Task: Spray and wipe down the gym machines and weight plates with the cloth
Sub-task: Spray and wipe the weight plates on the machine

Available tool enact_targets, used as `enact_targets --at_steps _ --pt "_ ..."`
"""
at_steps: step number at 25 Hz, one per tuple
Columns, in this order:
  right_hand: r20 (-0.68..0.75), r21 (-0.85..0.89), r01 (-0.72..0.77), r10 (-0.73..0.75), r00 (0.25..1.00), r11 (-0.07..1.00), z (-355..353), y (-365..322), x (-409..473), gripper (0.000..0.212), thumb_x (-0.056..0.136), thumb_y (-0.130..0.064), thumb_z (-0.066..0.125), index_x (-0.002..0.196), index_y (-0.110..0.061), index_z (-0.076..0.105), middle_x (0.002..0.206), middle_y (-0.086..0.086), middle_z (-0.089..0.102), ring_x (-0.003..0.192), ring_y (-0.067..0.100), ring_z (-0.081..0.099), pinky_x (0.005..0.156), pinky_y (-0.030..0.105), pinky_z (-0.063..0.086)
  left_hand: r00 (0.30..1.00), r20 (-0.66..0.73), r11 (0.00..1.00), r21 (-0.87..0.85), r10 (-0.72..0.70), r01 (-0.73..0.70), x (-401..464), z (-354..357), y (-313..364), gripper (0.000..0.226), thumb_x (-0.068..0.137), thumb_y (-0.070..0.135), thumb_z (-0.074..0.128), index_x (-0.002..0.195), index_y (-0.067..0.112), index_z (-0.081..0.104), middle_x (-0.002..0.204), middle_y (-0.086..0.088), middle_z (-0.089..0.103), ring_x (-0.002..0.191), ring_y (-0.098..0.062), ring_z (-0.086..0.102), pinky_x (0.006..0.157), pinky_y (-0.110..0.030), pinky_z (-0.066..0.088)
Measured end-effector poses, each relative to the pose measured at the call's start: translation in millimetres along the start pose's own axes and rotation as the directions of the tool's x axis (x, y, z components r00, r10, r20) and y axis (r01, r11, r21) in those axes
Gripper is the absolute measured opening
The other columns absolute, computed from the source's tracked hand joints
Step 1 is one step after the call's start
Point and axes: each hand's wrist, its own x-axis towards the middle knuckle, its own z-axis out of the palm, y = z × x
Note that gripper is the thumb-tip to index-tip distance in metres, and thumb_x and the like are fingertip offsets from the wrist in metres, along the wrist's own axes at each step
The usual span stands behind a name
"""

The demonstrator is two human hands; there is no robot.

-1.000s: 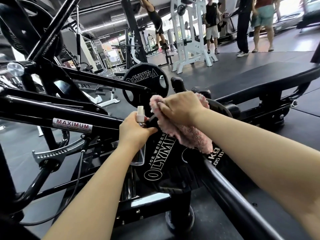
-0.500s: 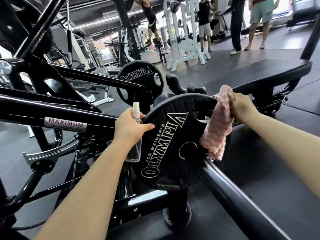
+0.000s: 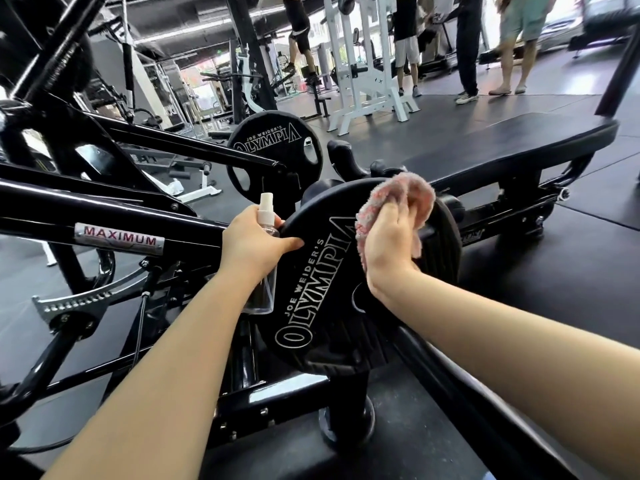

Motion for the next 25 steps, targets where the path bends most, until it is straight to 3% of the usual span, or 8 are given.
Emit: enact_targets --at_steps 4,7,10,14,16,20,22,25 --pt "0.379 -0.462 0.38 -0.209 0.902 0.802 -6.7 28.1 -21.6 0.068 0.1 -0.035 0.036 0.15 -0.006 0.0 0.156 0.021 -0.006 0.144 0.027 -0.009 0.11 0.023 -0.009 1.0 -0.011 0.999 0.033 0.01 -0.009 -0.7 1.2 0.0 0.035 0.065 0.021 0.085 0.084 0.019 0.055 0.08 0.006 0.056 0.074 -0.011 0.052 0.071 -0.024 0.039" --pt "0.485 -0.509 0.538 -0.293 0.824 0.671 -26.4 48.7 -2.5 0.062 0.094 -0.037 0.038 0.148 -0.01 0.024 0.152 0.028 0.009 0.142 0.039 0.012 0.114 0.037 0.012 1.0 -0.019 0.999 0.032 0.007 -0.006 -1.2 0.8 -1.6 0.036 0.066 0.022 0.084 0.087 0.018 0.055 0.078 0.007 0.055 0.069 -0.006 0.05 0.064 -0.021 0.038" --pt "0.635 -0.528 0.776 -0.445 0.631 0.347 -55.2 62.7 30.4 0.042 0.094 -0.04 0.038 0.126 -0.014 0.045 0.128 0.03 0.047 0.106 0.048 0.053 0.092 0.05 0.045 1.0 -0.017 1.0 0.005 -0.007 0.007 -0.7 0.9 -4.4 0.036 0.065 0.021 0.085 0.083 0.02 0.054 0.078 0.007 0.055 0.068 -0.004 0.049 0.06 -0.018 0.037" --pt "0.869 -0.394 0.908 -0.379 0.318 -0.144 -101.4 73.1 65.5 0.027 0.095 -0.038 0.037 0.105 -0.014 0.045 0.1 0.026 0.061 0.083 0.041 0.061 0.078 0.046 0.053 1.0 -0.019 1.0 -0.006 -0.012 0.012 -2.1 0.9 -5.5 0.036 0.065 0.02 0.085 0.083 0.021 0.053 0.078 0.008 0.055 0.069 -0.007 0.05 0.071 -0.024 0.039" --pt "0.921 -0.342 0.905 -0.282 0.269 -0.254 -110.6 71.1 76.7 0.031 0.092 -0.032 0.038 0.107 -0.006 0.049 0.099 0.025 0.063 0.087 0.04 0.064 0.081 0.045 0.053 1.0 -0.021 1.0 -0.01 -0.01 0.01 -3.3 1.0 -5.3 0.036 0.065 0.02 0.085 0.083 0.021 0.054 0.078 0.007 0.055 0.07 -0.007 0.05 0.071 -0.023 0.038" --pt "0.64 -0.678 0.732 -0.43 0.636 0.073 -83.5 62.1 49.0 0.047 0.087 -0.031 0.039 0.102 0.011 0.053 0.079 0.024 0.067 0.073 0.038 0.067 0.079 0.037 0.043 1.0 -0.023 1.0 -0.007 -0.002 0.002 -4.8 1.2 -5.6 0.036 0.065 0.02 0.085 0.083 0.021 0.053 0.078 0.008 0.054 0.069 -0.005 0.049 0.063 -0.019 0.037" --pt "0.506 -0.767 0.571 -0.273 0.818 0.291 -61.0 48.2 36.3 0.052 0.089 -0.032 0.034 0.116 0.01 0.05 0.093 0.027 0.066 0.089 0.04 0.064 0.079 0.037 0.042 0.999 -0.035 1.0 -0.005 -0.006 0.006 -3.9 2.3 -4.8 0.036 0.066 0.02 0.084 0.083 0.021 0.053 0.078 0.008 0.054 0.068 -0.004 0.049 0.063 -0.019 0.036" --pt "0.35 -0.353 0.126 0.005 0.937 0.927 -30.6 29.5 33.3 0.039 0.101 -0.023 0.033 0.119 0.001 0.057 0.11 0.022 0.065 0.099 0.027 0.059 0.09 0.038 0.043 0.999 -0.031 1.0 -0.009 -0.021 0.021 -3.1 1.5 -5.3 0.037 0.066 0.019 0.084 0.089 0.018 0.055 0.079 0.007 0.054 0.067 -0.003 0.048 0.058 -0.016 0.034"
